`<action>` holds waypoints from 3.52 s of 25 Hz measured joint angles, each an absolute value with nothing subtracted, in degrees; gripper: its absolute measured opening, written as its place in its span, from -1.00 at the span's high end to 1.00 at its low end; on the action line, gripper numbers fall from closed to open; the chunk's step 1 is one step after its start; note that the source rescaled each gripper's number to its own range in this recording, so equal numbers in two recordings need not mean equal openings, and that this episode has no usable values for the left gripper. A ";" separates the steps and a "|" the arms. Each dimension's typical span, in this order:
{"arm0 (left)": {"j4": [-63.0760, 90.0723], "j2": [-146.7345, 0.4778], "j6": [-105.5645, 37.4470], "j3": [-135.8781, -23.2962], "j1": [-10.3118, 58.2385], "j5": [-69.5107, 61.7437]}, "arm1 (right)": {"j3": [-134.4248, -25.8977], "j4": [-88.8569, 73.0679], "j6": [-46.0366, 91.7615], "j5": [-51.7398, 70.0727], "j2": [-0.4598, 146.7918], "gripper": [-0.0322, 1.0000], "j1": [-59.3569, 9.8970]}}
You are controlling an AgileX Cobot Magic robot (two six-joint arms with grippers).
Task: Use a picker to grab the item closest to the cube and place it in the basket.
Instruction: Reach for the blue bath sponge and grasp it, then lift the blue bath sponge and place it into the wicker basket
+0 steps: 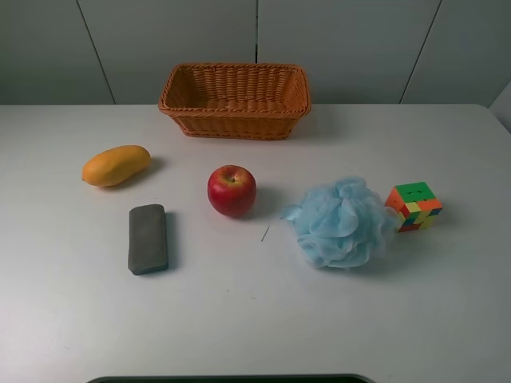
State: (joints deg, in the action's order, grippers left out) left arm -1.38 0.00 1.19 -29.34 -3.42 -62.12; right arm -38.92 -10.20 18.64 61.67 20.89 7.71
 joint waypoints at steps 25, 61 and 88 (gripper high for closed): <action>-1.38 0.00 1.19 -29.34 -3.42 -62.12 | -59.42 -5.09 22.57 59.82 84.68 -1.00 -27.02; -1.38 0.00 1.19 -29.34 -3.42 -62.12 | -61.07 -5.52 23.27 47.55 108.93 0.47 -30.00; -1.38 0.00 0.96 -29.34 -3.42 -62.12 | -111.54 -14.35 30.26 17.33 128.15 0.83 -30.00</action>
State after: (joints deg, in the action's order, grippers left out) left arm -1.38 0.00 0.96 -29.34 -3.42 -62.12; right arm -111.54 -14.35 30.26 17.33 128.15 -30.00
